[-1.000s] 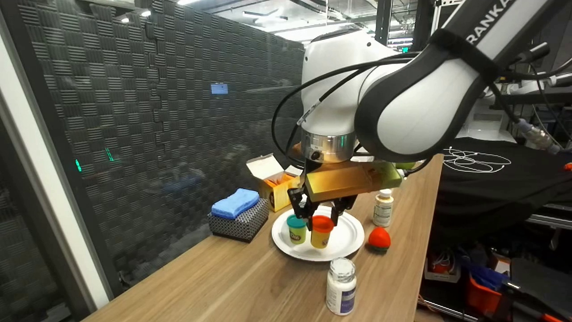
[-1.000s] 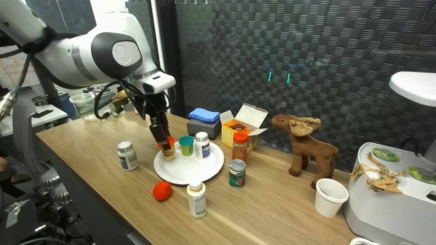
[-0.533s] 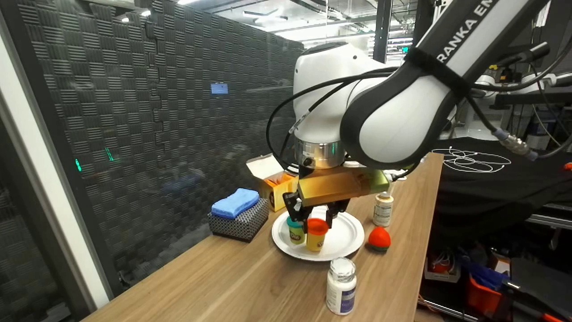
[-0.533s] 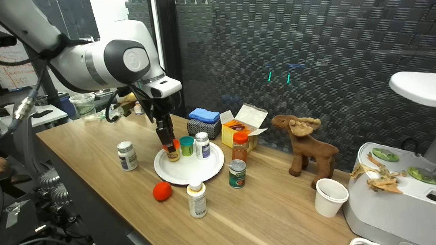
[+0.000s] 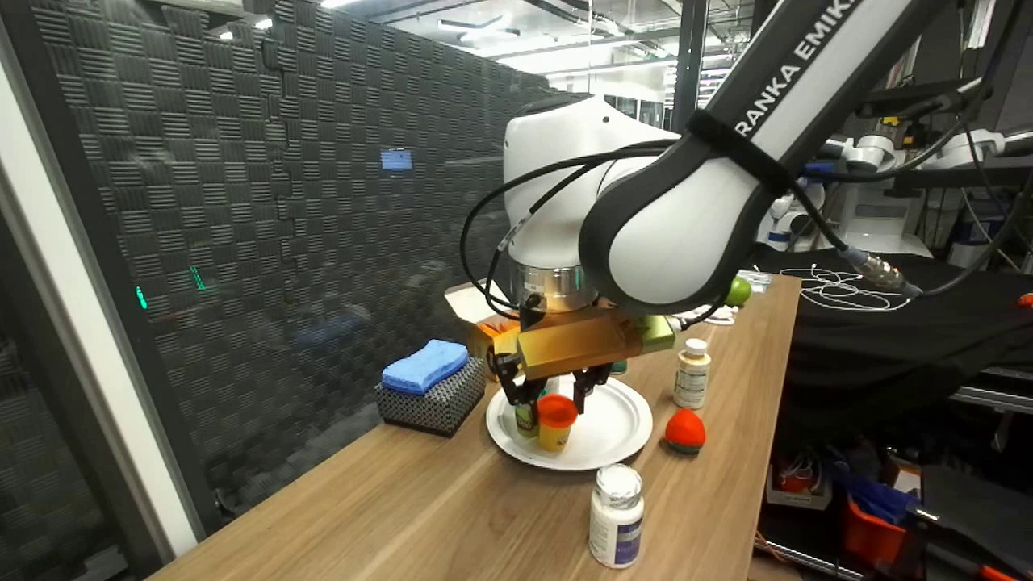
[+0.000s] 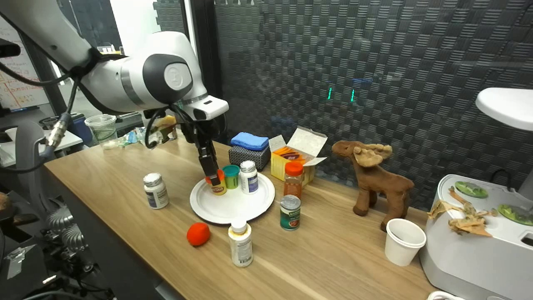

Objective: Pick up all the smaller bottles and the orange object, and put them in the plate

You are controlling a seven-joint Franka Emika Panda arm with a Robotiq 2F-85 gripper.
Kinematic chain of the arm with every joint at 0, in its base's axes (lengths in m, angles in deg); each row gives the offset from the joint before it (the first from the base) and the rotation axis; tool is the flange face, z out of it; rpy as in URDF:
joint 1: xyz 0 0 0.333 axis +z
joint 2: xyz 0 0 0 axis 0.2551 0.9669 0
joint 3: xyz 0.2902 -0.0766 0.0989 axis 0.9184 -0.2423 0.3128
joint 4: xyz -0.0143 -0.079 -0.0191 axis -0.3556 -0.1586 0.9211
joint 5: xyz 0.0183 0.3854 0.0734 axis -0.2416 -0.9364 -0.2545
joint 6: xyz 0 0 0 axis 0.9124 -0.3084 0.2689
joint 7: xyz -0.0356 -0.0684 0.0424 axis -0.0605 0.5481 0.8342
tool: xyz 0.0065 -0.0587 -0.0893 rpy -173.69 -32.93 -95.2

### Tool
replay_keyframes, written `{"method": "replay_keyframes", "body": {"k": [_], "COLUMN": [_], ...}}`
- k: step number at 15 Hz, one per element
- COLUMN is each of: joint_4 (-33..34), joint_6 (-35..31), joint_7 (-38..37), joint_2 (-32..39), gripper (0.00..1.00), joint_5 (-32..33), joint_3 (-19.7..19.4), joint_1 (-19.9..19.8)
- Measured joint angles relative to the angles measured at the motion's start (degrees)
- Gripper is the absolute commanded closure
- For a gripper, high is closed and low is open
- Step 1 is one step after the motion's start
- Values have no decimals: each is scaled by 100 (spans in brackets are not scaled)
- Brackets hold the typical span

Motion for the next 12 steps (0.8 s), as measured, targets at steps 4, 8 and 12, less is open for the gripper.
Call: {"method": "replay_keyframes", "body": {"k": [4,8,12], "joint_4": [16,-227,-765], "joint_6": [23,43,285], "joint_7": [91,-410,-1217], "joint_2": [-6,-297,-830], "gripper": [0,0,0], "joint_5": [33,473,923], "joint_3": [9,7,180], "joint_1": [165,521,783]}}
